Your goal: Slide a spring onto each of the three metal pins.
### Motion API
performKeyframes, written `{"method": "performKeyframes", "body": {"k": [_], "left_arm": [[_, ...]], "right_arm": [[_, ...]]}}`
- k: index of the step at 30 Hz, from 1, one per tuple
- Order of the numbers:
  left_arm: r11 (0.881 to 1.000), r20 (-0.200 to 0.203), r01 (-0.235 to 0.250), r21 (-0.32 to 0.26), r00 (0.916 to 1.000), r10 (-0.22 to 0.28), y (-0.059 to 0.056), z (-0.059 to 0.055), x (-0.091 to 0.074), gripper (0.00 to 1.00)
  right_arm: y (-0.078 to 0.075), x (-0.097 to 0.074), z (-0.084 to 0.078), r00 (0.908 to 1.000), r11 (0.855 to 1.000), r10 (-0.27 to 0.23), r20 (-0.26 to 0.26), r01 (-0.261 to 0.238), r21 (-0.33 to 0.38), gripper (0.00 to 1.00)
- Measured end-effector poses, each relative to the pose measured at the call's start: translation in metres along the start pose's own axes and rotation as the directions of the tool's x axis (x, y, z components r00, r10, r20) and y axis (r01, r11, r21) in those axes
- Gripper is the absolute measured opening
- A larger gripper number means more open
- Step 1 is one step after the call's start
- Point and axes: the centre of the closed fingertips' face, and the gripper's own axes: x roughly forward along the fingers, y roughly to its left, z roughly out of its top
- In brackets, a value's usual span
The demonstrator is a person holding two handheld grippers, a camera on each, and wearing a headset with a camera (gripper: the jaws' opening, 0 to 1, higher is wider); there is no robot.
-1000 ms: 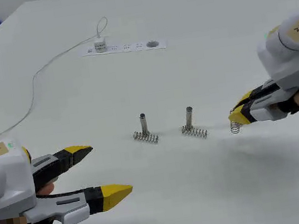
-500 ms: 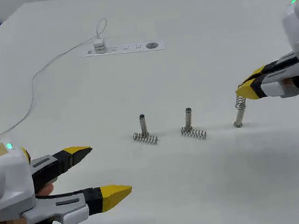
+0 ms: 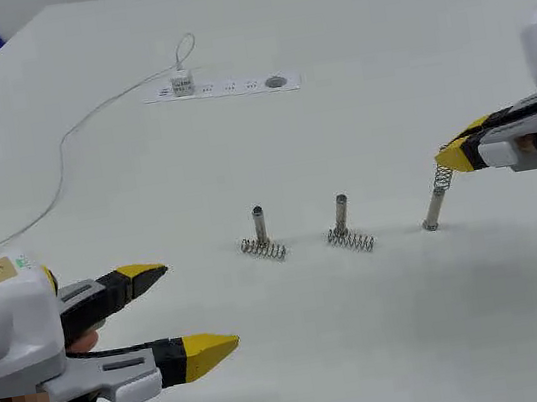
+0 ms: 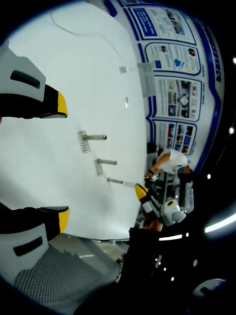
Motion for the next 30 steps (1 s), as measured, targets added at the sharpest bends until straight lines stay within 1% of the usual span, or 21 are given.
{"method": "performKeyframes", "body": {"k": [13, 16, 22, 30], "left_arm": [[1.0, -0.004, 0.001, -0.005, 1.0, -0.001, 0.0, -0.001, 0.0, 0.74], [1.0, -0.002, 0.0, -0.005, 1.0, 0.0, 0.0, 0.0, 0.0, 0.74], [1.0, -0.001, 0.0, -0.008, 1.0, 0.0, 0.0, -0.001, 0.0, 0.74], [1.0, -0.001, 0.0, -0.009, 1.0, 0.0, 0.001, -0.001, 0.0, 0.74]], "right_arm": [[-0.005, 0.011, -0.01, 1.0, 0.999, 0.001, 0.001, -0.001, 0.032, 0.12], [-0.006, 0.015, -0.015, 1.0, 0.999, 0.003, -0.002, -0.003, 0.045, 0.12], [-0.005, 0.023, -0.027, 0.9997, 0.998, 0.006, -0.024, -0.004, 0.062, 0.12], [-0.006, 0.034, -0.037, 0.9989, 0.997, 0.009, -0.045, -0.006, 0.074, 0.12]]}}
